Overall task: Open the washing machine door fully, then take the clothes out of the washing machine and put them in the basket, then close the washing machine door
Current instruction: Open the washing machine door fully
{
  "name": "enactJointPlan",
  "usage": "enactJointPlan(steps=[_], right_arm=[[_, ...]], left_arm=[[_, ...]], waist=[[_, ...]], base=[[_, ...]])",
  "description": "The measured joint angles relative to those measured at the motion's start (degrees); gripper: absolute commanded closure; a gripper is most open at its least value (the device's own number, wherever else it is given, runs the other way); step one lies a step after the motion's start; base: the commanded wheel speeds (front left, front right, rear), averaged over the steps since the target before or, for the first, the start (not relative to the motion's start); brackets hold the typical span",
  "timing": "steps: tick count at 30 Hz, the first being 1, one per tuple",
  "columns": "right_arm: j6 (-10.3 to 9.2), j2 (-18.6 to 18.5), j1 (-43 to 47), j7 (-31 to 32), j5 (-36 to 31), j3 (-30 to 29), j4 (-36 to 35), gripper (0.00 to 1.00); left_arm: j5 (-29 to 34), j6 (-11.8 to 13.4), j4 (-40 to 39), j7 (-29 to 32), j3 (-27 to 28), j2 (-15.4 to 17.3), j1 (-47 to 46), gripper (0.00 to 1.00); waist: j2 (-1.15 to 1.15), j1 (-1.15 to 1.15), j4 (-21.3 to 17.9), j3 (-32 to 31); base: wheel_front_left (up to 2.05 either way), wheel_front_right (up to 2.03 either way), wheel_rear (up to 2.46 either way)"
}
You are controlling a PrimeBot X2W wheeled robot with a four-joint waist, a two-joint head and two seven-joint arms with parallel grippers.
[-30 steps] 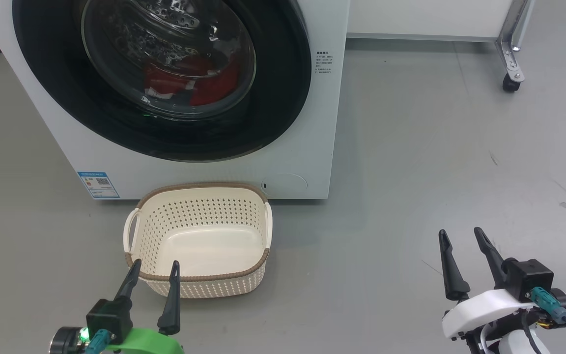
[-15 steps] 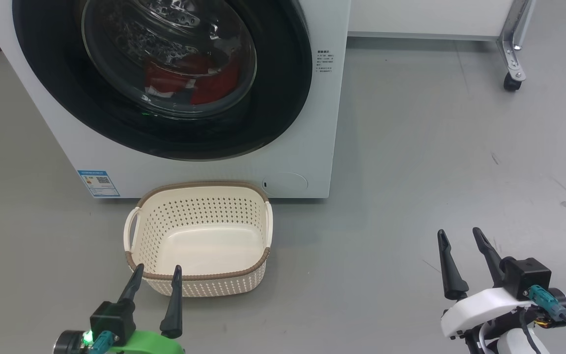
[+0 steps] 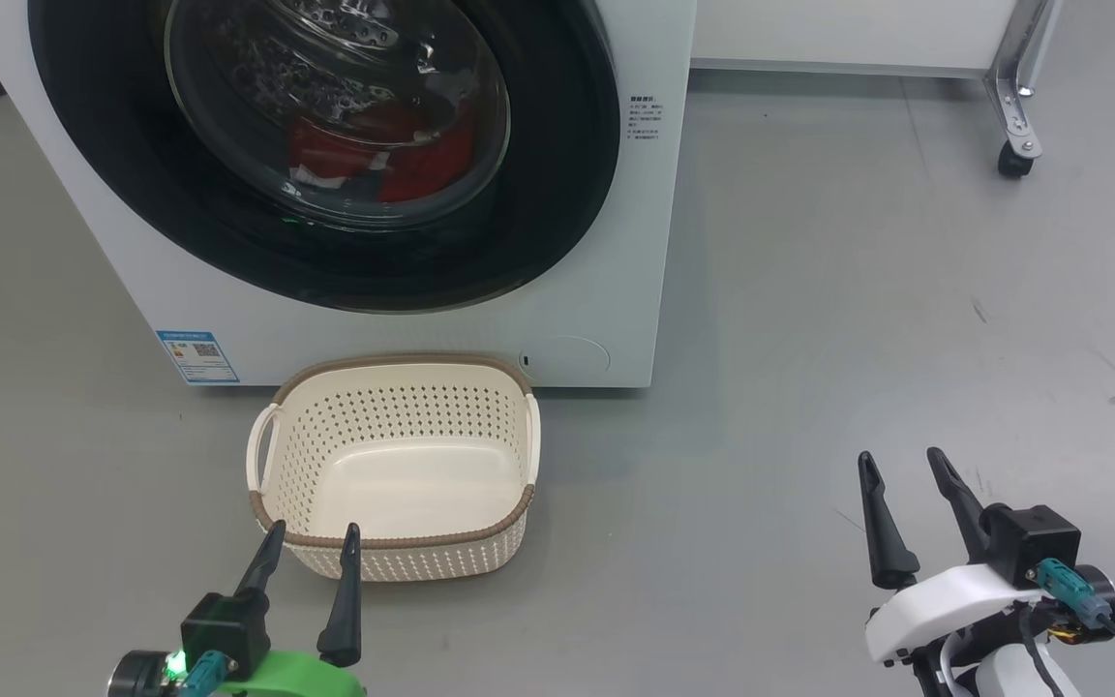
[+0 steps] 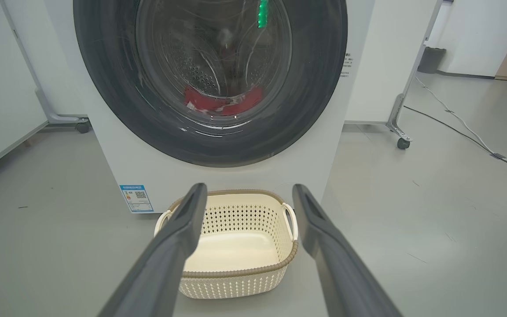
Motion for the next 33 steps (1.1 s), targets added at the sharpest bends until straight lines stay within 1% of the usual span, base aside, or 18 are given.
enactJointPlan(steps=[10,11,13,17,25,27,33], right_arm=[[0.01,0.0,-0.2,0.0,0.0,0.0,0.4,0.0],[0.01,0.0,-0.2,0.0,0.0,0.0,0.4,0.16],[0.01,0.0,-0.2,0.0,0.2,-0.1,0.3,1.0],[0.09,0.0,-0.8,0.0,0.6,-0.3,-0.6,1.0],[0.67,0.1,-2.5,-0.1,5.0,-2.5,-3.1,1.0],[1.19,0.2,-3.5,-0.1,5.9,-3.1,-4.1,1.0],[1.85,0.2,-7.9,-0.4,12.5,-6.3,-7.0,1.0]], left_arm=[[-0.4,0.2,-0.2,0.0,0.0,0.0,-0.3,0.0],[-0.4,0.2,-0.2,0.0,0.0,0.0,-0.3,0.0],[-0.4,0.2,-0.4,0.0,-0.2,0.0,-0.4,0.0],[-0.4,0.2,-0.8,0.0,-0.5,0.0,-1.3,0.0],[-0.4,0.2,-2.2,0.0,-1.4,0.0,-2.6,0.0],[-0.4,0.2,-2.4,0.0,-2.0,0.0,-3.3,0.0],[-0.8,0.2,-3.6,0.0,-3.6,0.0,-5.9,0.0]], waist=[[0.0,0.0,0.2,0.4],[0.0,0.0,0.2,0.5],[0.0,0.0,0.4,0.8],[0.0,0.0,0.8,1.7],[0.0,0.0,2.0,4.7],[0.0,0.0,2.4,5.6],[0.0,0.0,3.9,9.1]], base=[[0.0,0.0,0.0],[0.0,0.0,0.0],[0.0,0.0,0.0],[0.0,0.0,0.0],[0.0,0.0,0.0],[0.0,0.0,0.0],[0.0,0.0,0.0]])
